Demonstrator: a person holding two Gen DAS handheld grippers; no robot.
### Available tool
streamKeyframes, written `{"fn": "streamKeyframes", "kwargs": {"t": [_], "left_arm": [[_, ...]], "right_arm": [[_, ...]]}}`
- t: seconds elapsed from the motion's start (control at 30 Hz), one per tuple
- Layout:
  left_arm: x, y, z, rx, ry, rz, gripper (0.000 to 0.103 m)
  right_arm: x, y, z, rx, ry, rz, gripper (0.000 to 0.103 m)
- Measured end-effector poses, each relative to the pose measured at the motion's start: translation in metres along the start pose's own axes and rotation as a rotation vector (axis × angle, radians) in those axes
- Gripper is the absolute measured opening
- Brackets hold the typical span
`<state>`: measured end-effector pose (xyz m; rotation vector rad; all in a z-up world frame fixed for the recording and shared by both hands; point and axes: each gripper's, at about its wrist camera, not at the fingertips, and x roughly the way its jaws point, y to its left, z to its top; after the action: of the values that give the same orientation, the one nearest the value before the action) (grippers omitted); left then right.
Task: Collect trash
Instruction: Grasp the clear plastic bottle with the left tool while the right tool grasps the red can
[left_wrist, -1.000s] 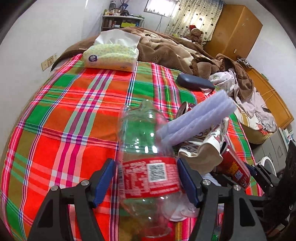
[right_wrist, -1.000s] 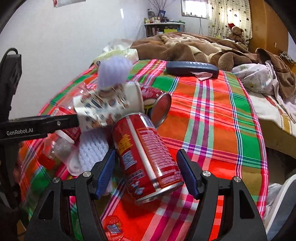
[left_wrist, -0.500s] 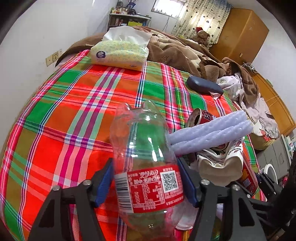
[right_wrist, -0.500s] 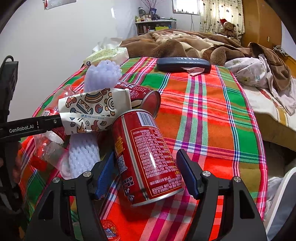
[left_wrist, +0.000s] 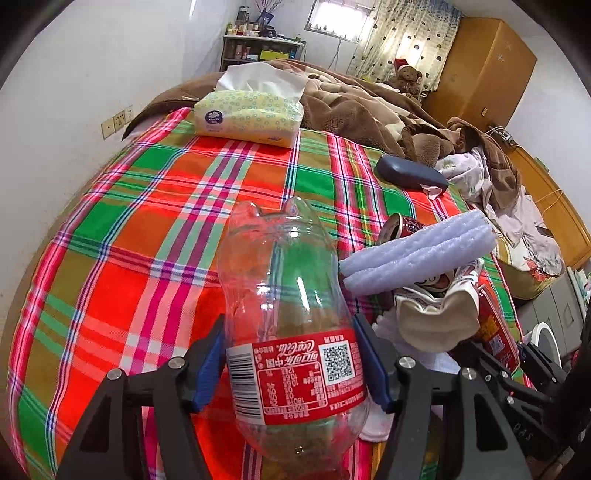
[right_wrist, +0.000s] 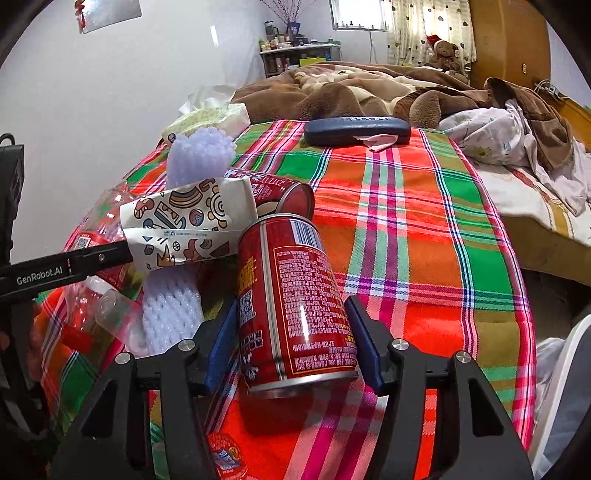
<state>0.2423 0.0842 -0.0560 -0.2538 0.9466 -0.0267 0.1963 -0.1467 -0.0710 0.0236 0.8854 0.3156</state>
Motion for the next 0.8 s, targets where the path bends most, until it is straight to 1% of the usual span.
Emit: {"fn": "streamKeyframes", "kwargs": {"t": [0.43, 0.6, 0.8], "left_arm": [[-0.034, -0.012, -0.023, 0.035, -0.032, -0.014, 0.065], [-0.045, -0.021, -0.032, 0.048, -0.035, -0.022, 0.065], [-0.063, -0.037, -0.042, 0.083, -0.058, -0.030, 0.065]], "right_arm": [[-0.023, -0.006, -0.010, 0.047, -0.056, 0.002, 0.056], [-0.032, -0.009, -0.014, 0.059, -0.073, 0.004, 0.056], [-0.046, -0.015, -0.021, 0.082, -0.104, 0.008, 0.054]]}}
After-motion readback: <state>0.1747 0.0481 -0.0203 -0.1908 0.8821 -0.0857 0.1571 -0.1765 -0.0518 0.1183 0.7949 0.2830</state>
